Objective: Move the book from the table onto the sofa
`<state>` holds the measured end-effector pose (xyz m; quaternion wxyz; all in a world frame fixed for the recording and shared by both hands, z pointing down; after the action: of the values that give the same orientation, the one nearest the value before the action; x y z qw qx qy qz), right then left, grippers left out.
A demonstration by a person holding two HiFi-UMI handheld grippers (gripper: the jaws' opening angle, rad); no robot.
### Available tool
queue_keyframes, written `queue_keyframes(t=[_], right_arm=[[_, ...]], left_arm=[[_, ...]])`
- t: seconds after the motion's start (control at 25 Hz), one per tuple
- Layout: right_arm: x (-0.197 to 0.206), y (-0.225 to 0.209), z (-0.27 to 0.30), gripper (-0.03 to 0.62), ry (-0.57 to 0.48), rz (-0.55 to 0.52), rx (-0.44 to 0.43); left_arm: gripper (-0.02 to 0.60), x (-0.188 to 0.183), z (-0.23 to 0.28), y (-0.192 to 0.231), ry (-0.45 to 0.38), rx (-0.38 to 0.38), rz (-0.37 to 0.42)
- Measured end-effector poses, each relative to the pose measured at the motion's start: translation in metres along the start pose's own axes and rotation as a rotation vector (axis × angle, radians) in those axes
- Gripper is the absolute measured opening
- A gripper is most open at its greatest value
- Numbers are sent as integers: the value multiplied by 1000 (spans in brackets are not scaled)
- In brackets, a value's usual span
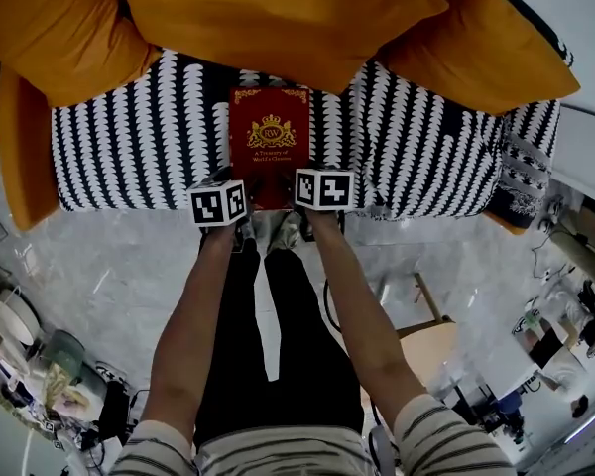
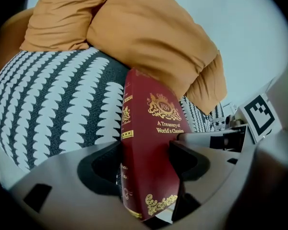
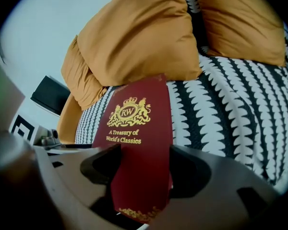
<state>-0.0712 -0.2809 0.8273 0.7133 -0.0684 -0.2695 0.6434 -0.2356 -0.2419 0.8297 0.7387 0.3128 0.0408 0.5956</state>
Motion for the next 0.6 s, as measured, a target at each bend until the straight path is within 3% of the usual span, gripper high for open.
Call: queue_keyframes(t=[0.36, 0.6], right_arm=[[-8, 26, 9, 319, 12, 2, 31], [3, -9, 3, 319, 24, -7, 59]], left_arm=[[289, -8, -13, 22, 8, -18, -40], [278, 8, 5, 4, 1, -37, -42]])
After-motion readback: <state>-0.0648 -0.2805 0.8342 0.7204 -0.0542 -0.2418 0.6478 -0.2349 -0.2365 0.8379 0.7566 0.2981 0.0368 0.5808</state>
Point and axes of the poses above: the fingertips, and each gripper's own axes: z forward along the fingers, y to its left, x out of its underside, the point moved 7 cm from there along -z, backward along the fingers, and after that the axes turned 7 degrees about -y, right-handed, at the moved point
